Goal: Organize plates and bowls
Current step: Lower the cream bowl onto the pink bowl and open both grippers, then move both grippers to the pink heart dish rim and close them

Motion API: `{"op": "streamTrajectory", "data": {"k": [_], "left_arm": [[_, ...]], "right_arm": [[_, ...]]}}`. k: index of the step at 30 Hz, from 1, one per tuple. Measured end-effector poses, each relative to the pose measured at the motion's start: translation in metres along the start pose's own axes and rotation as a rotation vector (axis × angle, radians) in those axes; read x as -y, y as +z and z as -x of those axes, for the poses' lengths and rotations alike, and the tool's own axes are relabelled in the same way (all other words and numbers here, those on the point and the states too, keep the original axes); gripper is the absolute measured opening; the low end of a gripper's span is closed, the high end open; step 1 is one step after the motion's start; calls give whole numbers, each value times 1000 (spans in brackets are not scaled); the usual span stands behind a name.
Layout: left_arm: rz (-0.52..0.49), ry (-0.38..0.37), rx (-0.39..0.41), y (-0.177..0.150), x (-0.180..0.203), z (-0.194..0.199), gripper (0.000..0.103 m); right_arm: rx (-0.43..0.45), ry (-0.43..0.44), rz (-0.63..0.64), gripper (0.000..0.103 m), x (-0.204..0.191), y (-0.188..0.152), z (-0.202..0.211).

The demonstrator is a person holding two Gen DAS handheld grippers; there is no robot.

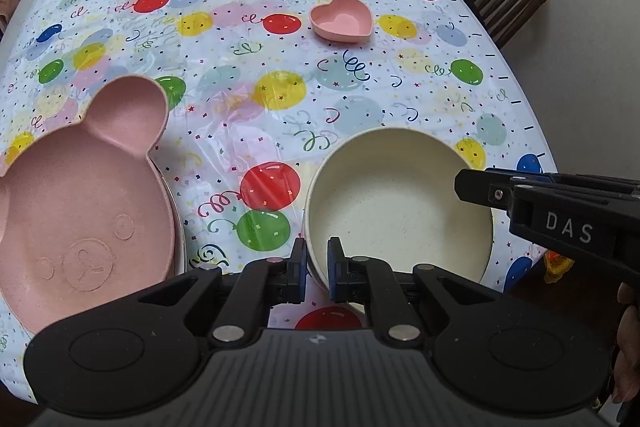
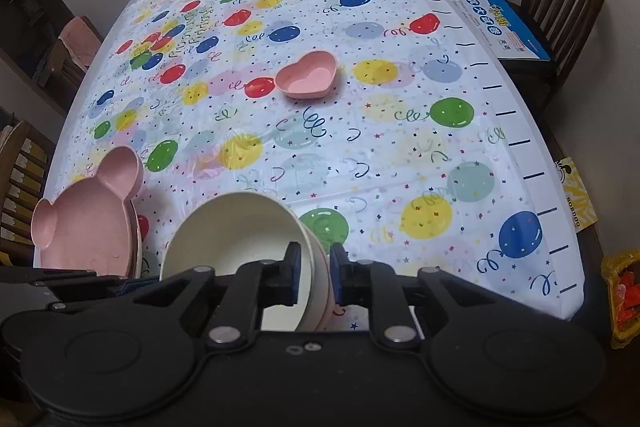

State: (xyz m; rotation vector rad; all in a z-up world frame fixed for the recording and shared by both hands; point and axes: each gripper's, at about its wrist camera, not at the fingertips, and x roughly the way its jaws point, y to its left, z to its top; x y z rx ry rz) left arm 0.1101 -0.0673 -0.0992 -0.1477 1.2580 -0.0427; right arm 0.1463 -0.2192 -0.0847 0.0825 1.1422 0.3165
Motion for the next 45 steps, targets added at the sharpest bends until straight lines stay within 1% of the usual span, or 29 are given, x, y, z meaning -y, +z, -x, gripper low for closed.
{"op": "streamTrajectory", "data": {"k": [7, 9, 14, 16, 22, 26, 28, 30, 31, 33, 34, 35, 36, 38, 40, 42, 43, 45], "left_arm": [[-12, -7, 21, 2, -2, 13, 10], [-11, -11, 28, 2, -4, 17, 10], [-38, -9, 63, 4, -5, 30, 10], [-60, -3, 87, 6, -5, 35, 10], [-66, -2, 123, 14, -7, 44, 12], [-61, -1, 147, 24, -10, 49, 13], [-57, 1, 160, 30, -11, 51, 17], [-54, 5, 177, 36, -11, 54, 31], [-51, 9, 186, 39, -11, 55, 35], [-49, 20, 208, 45, -12, 57, 54], [-47, 25, 218, 48, -12, 58, 56], [-45, 29, 224, 52, -12, 58, 57], [-41, 31, 226, 57, -13, 58, 57], [-30, 35, 229, 65, -14, 56, 57], [-18, 39, 234, 73, -15, 54, 59], [-1, 40, 242, 81, -17, 51, 67], [6, 40, 248, 84, -18, 50, 68], [20, 39, 255, 91, -18, 47, 71]], "right_arm": [[10, 10, 21, 22, -3, 2, 6], [13, 11, 25, 26, -3, 3, 7], [21, 20, 37, 29, -4, 4, 12], [30, 22, 43, 30, -5, 5, 15], [58, 34, 57, 35, -7, 11, 25], [89, 44, 67, 41, -9, 21, 33], [108, 51, 75, 44, -10, 27, 37], [125, 60, 86, 46, -10, 33, 40], [132, 65, 92, 46, -11, 36, 41], [141, 74, 104, 49, -12, 43, 42], [145, 77, 108, 51, -12, 46, 42], [150, 80, 113, 56, -12, 49, 41], [156, 82, 117, 59, -11, 51, 41], [160, 82, 123, 60, -10, 58, 39], [161, 88, 124, 63, -8, 65, 37], [165, 93, 131, 66, -6, 72, 35], [166, 97, 136, 68, -5, 76, 34], [170, 103, 144, 76, -3, 84, 31]]}}
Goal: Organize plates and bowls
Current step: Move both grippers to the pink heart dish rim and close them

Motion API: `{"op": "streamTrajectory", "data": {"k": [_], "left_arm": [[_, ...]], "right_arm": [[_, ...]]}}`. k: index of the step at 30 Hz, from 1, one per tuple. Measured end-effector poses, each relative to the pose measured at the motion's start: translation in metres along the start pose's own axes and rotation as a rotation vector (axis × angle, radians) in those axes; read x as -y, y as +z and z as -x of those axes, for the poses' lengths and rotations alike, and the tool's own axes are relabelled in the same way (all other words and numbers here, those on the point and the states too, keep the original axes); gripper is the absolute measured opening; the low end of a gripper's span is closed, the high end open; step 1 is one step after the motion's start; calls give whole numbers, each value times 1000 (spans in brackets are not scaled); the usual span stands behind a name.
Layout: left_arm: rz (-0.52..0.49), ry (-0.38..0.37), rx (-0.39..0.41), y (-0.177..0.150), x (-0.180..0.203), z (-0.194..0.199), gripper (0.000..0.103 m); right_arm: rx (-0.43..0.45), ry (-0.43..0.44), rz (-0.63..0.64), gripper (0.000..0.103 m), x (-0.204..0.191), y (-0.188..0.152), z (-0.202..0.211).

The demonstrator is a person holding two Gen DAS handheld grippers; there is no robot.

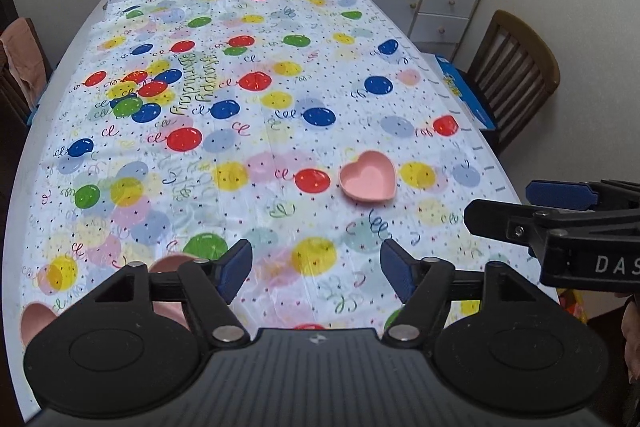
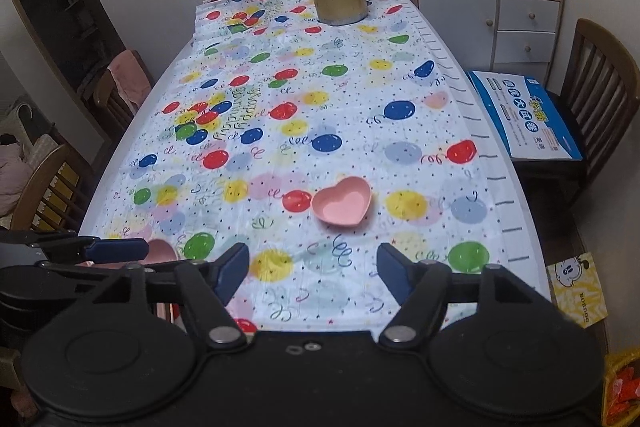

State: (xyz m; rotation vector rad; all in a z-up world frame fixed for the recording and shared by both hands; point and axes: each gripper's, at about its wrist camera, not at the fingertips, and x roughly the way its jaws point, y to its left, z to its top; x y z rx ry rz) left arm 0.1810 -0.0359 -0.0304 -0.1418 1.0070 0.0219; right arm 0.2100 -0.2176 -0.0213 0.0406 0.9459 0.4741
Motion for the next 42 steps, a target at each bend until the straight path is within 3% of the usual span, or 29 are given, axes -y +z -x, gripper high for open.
{"op": "streamTrajectory", "data": {"k": [6, 8, 22, 25, 37, 39, 42], "left_arm": [[51, 7, -24, 14, 2, -25, 74], [66, 7, -31, 18, 3, -34, 74], [139, 62, -73, 45, -1, -114, 74], [163, 62, -88, 48, -5, -129, 74], [183, 81, -138, 46, -2, -171, 73], [192, 79, -147, 46, -3, -176, 73], [208, 62, -150, 45, -3, -180, 72]], "right_arm": [[6, 14, 24, 96, 12, 20, -15], [-1, 21, 9, 99, 17, 27, -22], [-118, 13, 5, 98, 50, 60, -102], [-140, 6, 6, 95, 57, 64, -118], [-226, 2, -7, 65, 73, 64, -172], [-239, 1, -9, 54, 73, 62, -179], [-253, 0, -21, 46, 74, 61, -188]]}}
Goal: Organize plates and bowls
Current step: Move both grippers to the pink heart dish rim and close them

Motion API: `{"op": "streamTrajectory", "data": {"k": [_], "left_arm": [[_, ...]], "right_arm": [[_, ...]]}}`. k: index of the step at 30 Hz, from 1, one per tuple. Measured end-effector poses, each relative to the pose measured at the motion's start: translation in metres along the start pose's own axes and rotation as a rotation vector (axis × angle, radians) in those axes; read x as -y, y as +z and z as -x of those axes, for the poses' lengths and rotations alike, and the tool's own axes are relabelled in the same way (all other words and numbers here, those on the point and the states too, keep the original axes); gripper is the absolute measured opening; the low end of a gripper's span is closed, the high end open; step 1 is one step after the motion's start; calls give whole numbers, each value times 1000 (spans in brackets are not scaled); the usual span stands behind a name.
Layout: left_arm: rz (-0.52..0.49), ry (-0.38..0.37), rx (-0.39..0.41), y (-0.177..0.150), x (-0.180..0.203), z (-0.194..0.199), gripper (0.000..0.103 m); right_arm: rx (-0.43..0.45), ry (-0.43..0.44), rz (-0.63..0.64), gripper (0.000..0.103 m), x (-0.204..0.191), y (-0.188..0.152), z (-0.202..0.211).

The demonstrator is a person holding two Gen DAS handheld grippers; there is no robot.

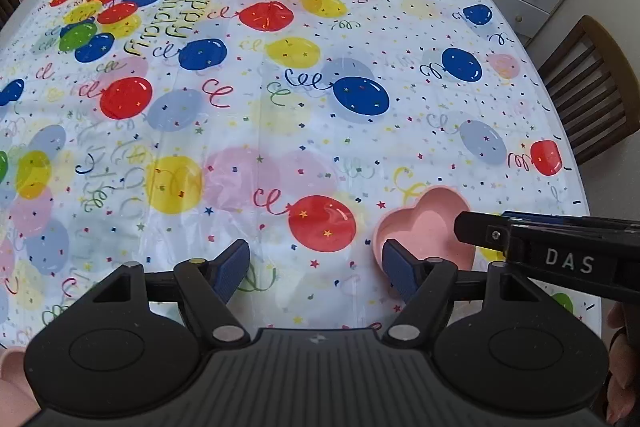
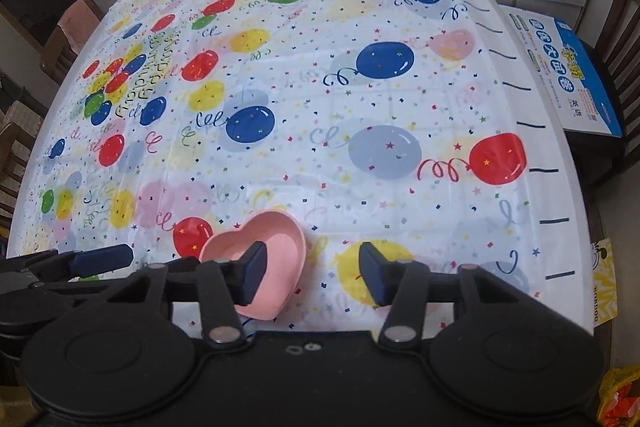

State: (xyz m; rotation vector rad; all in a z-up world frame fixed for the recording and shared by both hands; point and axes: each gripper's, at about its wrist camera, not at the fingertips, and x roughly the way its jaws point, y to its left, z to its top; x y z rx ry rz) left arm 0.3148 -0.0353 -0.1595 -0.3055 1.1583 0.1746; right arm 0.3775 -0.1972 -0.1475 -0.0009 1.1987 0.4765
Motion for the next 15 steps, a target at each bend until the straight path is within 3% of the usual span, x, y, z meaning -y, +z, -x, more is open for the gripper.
{"op": "streamTrajectory", "data": {"k": [5, 8, 15], "left_arm": [[3, -31, -4, 1, 5, -4, 48], [1, -55, -8, 2, 9, -6, 32], [-13, -78, -3, 2, 15, -7, 12]], "right_arm": [[-8, 6, -15, 34, 3, 1, -8], [-10, 16, -21, 21, 3, 1, -12], [-9, 29, -17, 3, -2, -1, -14]]}}
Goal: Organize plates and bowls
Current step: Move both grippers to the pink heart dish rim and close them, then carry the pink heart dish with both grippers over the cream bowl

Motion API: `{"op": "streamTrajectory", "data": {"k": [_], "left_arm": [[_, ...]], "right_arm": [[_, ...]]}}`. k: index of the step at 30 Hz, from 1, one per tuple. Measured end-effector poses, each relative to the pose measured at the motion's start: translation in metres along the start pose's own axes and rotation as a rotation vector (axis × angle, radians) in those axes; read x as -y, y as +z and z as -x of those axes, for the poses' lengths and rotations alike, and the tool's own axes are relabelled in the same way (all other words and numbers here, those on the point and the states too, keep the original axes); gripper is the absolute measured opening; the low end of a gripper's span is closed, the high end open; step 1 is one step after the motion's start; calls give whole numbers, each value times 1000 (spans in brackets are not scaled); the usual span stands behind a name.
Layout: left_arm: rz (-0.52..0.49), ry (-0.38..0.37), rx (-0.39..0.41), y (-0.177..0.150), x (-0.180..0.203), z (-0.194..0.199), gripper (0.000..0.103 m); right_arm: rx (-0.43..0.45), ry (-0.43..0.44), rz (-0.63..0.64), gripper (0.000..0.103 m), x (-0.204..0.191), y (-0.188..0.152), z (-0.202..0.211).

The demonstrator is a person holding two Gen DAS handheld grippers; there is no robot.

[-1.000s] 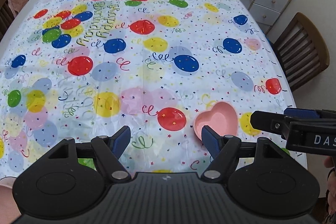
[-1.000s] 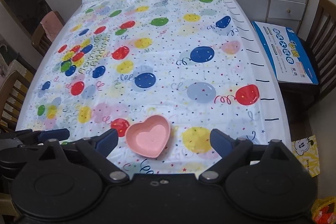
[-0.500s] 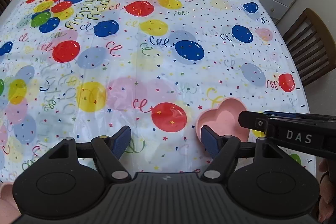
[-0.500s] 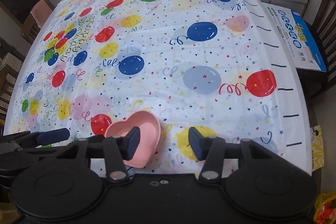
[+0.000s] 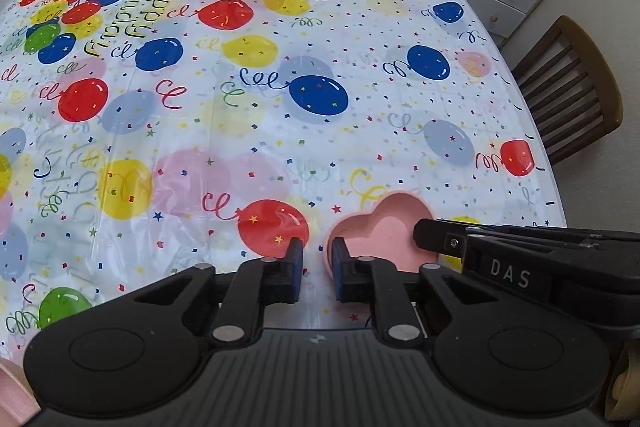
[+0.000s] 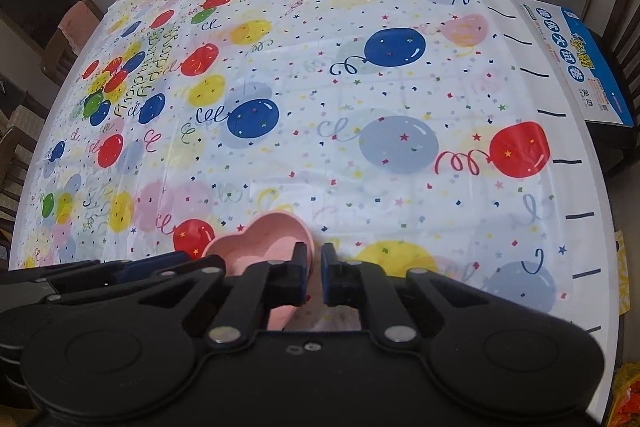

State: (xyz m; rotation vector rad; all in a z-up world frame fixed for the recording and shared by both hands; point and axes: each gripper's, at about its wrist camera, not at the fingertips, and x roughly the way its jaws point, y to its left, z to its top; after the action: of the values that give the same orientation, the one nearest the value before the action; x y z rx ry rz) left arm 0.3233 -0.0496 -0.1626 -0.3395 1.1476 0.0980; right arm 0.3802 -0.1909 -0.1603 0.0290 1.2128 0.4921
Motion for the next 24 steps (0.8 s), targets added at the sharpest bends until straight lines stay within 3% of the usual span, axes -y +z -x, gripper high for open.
{"op": "streamTrajectory", "data": {"k": [11, 24], "left_arm": [[2, -34, -2, -8, 1, 21, 10], [-39, -74, 12, -27, -1, 84, 10]], "right_arm": [[9, -2, -6, 1, -8, -6, 13], [45, 23, -20, 1, -29, -27, 60]]}}
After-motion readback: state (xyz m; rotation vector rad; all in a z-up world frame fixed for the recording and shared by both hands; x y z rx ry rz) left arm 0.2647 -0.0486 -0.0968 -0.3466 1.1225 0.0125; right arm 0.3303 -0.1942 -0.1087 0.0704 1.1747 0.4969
